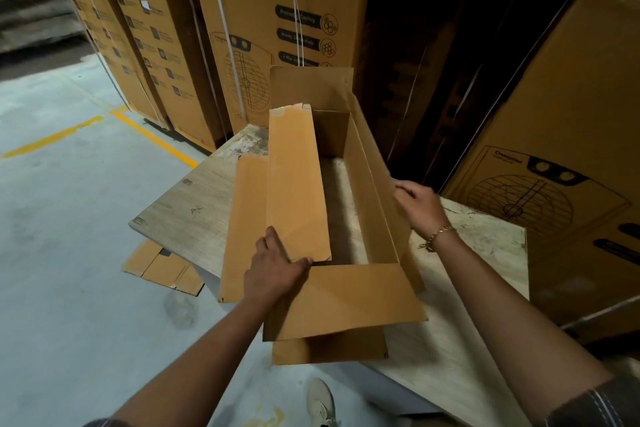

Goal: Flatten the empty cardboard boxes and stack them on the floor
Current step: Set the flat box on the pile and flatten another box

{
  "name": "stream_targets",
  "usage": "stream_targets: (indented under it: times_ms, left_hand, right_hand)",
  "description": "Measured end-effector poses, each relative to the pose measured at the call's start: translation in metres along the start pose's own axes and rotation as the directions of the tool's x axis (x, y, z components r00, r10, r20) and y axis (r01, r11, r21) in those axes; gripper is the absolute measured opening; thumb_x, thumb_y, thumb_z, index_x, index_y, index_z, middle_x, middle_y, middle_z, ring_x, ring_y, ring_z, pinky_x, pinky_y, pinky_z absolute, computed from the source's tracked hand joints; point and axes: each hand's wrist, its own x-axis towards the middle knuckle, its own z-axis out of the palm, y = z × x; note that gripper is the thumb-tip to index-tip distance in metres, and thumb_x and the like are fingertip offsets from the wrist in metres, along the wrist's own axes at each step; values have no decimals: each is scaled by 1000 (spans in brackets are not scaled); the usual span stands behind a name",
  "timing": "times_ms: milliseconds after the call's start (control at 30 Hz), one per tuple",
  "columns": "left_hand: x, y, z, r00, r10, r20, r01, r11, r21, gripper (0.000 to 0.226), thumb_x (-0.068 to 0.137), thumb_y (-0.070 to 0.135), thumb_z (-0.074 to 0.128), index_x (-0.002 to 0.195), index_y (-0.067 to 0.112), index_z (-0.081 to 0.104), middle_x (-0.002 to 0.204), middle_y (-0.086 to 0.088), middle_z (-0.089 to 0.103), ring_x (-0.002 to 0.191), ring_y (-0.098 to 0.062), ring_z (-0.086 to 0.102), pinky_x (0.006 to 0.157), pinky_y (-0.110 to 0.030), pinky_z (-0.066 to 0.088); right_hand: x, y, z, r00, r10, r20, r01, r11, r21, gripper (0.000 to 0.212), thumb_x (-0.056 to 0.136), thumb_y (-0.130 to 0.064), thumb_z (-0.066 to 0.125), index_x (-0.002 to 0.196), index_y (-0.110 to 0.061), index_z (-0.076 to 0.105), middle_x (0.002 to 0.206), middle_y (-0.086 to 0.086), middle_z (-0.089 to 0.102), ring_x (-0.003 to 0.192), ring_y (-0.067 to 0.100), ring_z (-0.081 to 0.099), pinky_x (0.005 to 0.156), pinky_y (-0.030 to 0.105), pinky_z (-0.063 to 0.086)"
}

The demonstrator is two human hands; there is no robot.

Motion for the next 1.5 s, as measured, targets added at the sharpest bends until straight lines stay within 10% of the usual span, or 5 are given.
stream_targets:
  times_ms: [267,467,700,1133,1500]
  left_hand:
    - [11,-2,3,999,15,46,-12,998,-56,123,74,70,72,156,23,-7,155,-15,26,136,-41,42,103,-57,44]
    - [16,2,-3,993,-62,97,69,995,-78,127,71,59,80,154,27,-10,150,-15,26,134,-42,41,105,-56,42]
    - [18,15,-14,992,-73,99,68,996,50,135,71,61,79,157,8,-10,150,-16,27,132,-38,43,103,-51,45]
    - [3,-33,-12,989,-58,-139,-7,903,-430,30,108,36,39,95,18,59,87,-1,63,90,-29,61,67,-33,39]
    - [-23,46,-104,873,259,-413,-418,834,-361,54,93,48,37,103,14,77,93,0,75,75,-2,60,61,-23,43]
  right_hand:
    - [-13,83,-18,986,108,126,51,527,-849,70,92,-26,50,155,-25,20,166,4,1,150,30,10,116,47,24]
    - [-17,63,35,937,271,220,-123,846,-519,28,92,-37,38,99,-19,59,100,9,65,89,28,63,74,31,50]
    - [-13,53,56,904,320,283,-34,714,-699,113,75,-60,69,157,-19,3,165,3,8,136,32,42,103,42,46]
    - [-43,87,37,890,325,320,-241,930,-276,39,97,-29,48,135,-31,52,120,3,67,91,19,64,80,33,54]
    - [-55,74,73,815,394,425,-484,866,126,17,99,-22,52,103,-25,67,90,-1,68,70,11,65,59,26,50]
